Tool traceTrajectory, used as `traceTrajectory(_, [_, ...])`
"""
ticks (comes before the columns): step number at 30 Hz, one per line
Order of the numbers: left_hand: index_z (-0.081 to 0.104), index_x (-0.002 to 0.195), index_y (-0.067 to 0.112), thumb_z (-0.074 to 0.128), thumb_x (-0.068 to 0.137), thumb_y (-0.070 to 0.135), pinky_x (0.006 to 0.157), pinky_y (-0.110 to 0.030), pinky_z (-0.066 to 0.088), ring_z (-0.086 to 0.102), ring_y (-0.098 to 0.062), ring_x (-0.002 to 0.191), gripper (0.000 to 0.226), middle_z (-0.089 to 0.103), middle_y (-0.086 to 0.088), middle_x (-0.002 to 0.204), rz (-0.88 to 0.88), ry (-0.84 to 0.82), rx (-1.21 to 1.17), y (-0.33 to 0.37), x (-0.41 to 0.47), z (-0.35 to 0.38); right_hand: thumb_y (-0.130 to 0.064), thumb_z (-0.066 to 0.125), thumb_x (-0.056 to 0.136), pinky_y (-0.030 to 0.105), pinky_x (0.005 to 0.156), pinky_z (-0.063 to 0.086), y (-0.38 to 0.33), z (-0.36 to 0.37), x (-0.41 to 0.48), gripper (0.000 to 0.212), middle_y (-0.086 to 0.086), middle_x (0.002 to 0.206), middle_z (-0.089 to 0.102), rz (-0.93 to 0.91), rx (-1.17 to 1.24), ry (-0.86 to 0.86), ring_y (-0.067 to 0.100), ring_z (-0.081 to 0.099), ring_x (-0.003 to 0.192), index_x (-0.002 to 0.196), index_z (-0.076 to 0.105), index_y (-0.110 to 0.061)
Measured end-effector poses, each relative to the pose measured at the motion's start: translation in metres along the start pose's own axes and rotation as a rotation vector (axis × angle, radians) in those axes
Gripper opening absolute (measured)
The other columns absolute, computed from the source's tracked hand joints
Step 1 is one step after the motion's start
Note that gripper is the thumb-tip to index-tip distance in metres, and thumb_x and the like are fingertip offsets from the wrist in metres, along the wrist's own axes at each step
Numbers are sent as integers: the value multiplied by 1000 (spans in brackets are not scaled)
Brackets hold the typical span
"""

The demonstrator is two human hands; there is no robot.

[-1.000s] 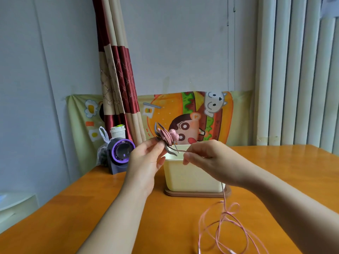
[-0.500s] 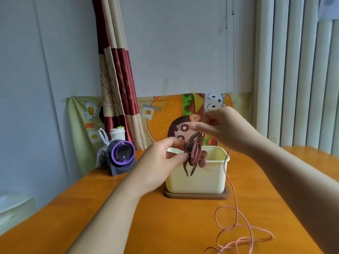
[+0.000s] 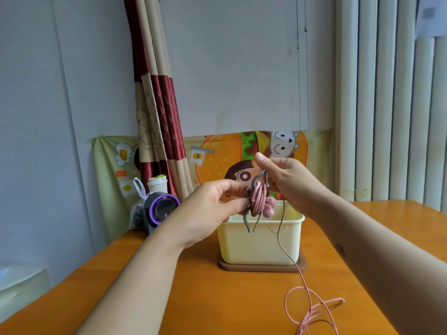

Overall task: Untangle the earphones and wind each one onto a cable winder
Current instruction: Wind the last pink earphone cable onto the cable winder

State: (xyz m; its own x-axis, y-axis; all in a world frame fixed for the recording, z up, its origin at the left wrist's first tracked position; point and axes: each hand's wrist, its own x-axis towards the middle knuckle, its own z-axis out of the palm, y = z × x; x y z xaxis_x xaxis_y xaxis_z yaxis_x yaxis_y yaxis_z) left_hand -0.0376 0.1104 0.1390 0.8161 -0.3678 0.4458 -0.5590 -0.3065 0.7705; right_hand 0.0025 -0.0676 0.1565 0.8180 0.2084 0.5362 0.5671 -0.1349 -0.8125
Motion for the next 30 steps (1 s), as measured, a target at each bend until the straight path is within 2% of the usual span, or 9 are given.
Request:
traceTrajectory(3, [66,109,18,63,87,16,67,-19,43,63,-6,83,22,70,3,97,-28,27,-235,-2,1,7,-27,51,95,17,50,43,11,11,-7,35,3,57,57,126,147,-85,8,51,49,71,61,-4])
traceTrajectory(5, [66,111,10,64,80,16,61,-18,43,61,-7,75,31,69,-2,92,-73,49,-522,-1,1,13,-8,45,98,19,52,37,22,21,-11,31,1,59,51,146,151,-110,8,44,52,69,57,-7])
traceTrajectory(8, [66,106,6,64,74,14,52,-15,43,58,-9,70,33,71,-4,83,-147,154,-887,-2,4,17,-19,40,101,21,49,24,35,34,-18,39,-6,53,37,173,30,-77,9,28,50,63,47,-13])
traceTrajectory(11, [68,108,7,64,82,12,50,-14,42,60,-11,77,27,72,-3,89,-197,357,-979,-13,9,13,-34,35,102,20,49,25,37,35,-27,47,-12,48,36,58,-228,-87,5,30,46,64,53,-14])
traceTrajectory(13, [70,108,8,62,89,10,50,-13,42,60,-12,83,21,73,-3,96,-204,456,-916,-21,9,10,-35,37,101,20,50,27,31,32,-34,44,-9,53,37,-44,-379,-90,4,33,46,68,58,-14])
traceTrajectory(18, [69,92,17,60,93,8,59,-15,40,66,-2,68,13,73,7,75,-236,546,-584,-35,5,12,-26,49,97,18,51,34,13,29,-44,30,-9,53,46,-214,-711,-188,4,46,52,79,69,-12])
traceTrajectory(23, [61,92,35,66,91,22,76,-17,45,60,1,94,13,67,16,99,-158,419,53,-43,-1,15,-32,55,93,27,48,36,-1,16,-37,34,-6,55,48,-261,-854,-125,9,45,49,63,60,-17])
traceTrajectory(26, [64,99,33,67,90,25,77,-13,45,65,3,93,12,70,20,97,-122,265,99,-44,-7,15,-36,63,87,19,43,28,-9,4,-30,45,-8,45,36,-255,-838,-87,6,38,41,48,43,-23])
traceTrajectory(30, [65,102,27,64,92,19,81,-15,46,67,4,91,13,72,15,99,-96,118,108,-41,-14,14,-46,65,79,25,47,22,-8,-10,-22,52,-6,48,29,-277,-846,-63,11,25,45,49,40,-13])
